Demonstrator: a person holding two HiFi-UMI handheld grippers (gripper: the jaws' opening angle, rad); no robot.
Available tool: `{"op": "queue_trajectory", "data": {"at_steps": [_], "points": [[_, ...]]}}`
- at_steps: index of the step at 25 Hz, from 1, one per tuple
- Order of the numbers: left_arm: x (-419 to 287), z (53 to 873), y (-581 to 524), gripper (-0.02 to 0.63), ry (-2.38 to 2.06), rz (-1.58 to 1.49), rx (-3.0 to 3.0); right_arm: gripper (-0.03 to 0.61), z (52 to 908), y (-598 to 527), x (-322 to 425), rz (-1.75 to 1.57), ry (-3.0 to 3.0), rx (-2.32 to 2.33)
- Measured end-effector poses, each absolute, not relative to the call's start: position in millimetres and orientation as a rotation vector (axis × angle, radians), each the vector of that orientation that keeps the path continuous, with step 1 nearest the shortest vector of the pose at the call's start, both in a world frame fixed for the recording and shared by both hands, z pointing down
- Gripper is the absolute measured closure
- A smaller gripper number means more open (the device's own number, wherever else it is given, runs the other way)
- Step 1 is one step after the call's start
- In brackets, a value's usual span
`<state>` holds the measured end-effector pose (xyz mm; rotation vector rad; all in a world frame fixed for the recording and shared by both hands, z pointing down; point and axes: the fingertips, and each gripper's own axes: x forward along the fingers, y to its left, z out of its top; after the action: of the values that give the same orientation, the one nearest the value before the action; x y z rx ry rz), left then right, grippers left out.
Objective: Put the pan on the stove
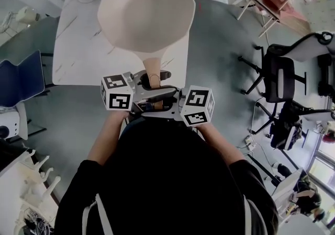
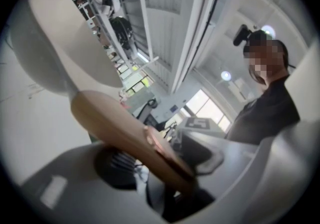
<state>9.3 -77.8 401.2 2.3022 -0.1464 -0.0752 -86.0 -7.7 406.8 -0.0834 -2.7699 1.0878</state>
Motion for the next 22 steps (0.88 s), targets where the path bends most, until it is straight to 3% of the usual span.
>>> {"op": "queue_trajectory", "data": {"at_steps": [22], "points": [[-16.0, 365.8, -193.4, 0.347, -0.153, -0.077, 2.363, 0.339, 375.2, -123.6, -111.2, 1.011, -2.817, -0.078]]}}
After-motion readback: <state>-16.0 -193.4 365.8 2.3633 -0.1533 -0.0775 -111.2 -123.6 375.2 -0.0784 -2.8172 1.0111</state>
